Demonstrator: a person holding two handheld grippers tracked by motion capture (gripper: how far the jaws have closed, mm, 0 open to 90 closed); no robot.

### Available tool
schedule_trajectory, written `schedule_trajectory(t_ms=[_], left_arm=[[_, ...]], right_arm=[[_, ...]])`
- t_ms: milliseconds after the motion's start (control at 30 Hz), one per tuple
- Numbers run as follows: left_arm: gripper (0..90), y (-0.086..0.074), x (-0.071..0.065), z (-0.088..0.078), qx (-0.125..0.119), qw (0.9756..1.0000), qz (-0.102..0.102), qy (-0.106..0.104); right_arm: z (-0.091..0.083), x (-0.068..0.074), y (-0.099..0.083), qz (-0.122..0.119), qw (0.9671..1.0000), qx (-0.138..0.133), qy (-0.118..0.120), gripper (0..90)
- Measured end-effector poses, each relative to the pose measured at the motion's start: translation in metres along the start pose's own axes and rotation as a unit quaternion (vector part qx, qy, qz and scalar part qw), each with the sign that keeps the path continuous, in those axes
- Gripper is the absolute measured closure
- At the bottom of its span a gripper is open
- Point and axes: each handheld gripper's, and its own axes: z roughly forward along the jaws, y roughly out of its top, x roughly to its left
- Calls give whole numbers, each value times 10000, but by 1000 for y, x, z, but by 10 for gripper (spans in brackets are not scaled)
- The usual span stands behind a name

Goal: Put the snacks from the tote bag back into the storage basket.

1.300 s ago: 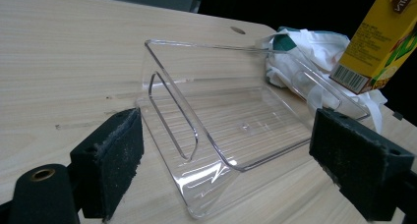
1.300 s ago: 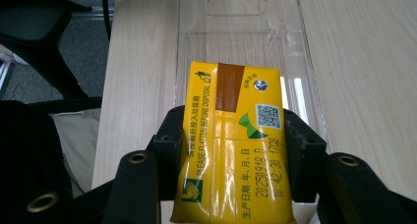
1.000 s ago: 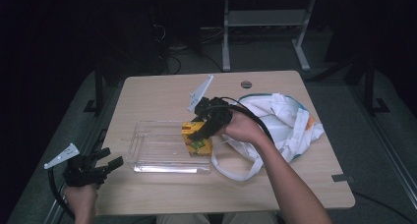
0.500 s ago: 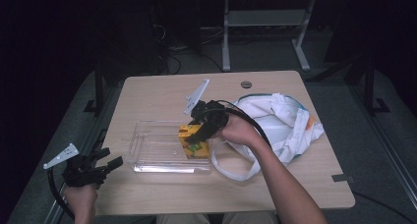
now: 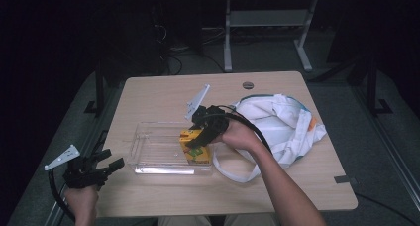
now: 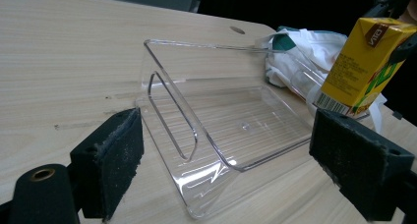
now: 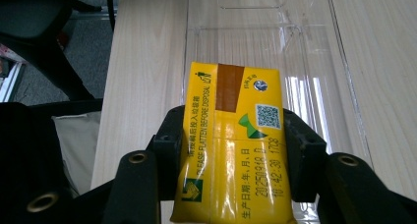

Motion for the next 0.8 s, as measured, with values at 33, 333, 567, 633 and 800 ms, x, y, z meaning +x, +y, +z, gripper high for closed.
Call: schedule_trajectory(t_ms=[33,333,567,633,800], left_arm=[[126,0,0,0,-7,10000,-9,2],[126,0,-1,0,8,10000,0,0],[126,0,-1,1,16,10000,-30,-1],[126,0,-1,0,12,10000,-33,2],[126,0,-1,1,12,10000,-33,3]], right_arm=[[1,0,0,-1,10000,8,4,519],[7,0,-5,55,10000,44,-42,518],[12,0,-8,99,9999,55,-40,518],[13,-1,-9,99,9999,55,-27,518],[18,-1,-11,108,9999,114,-21,517]])
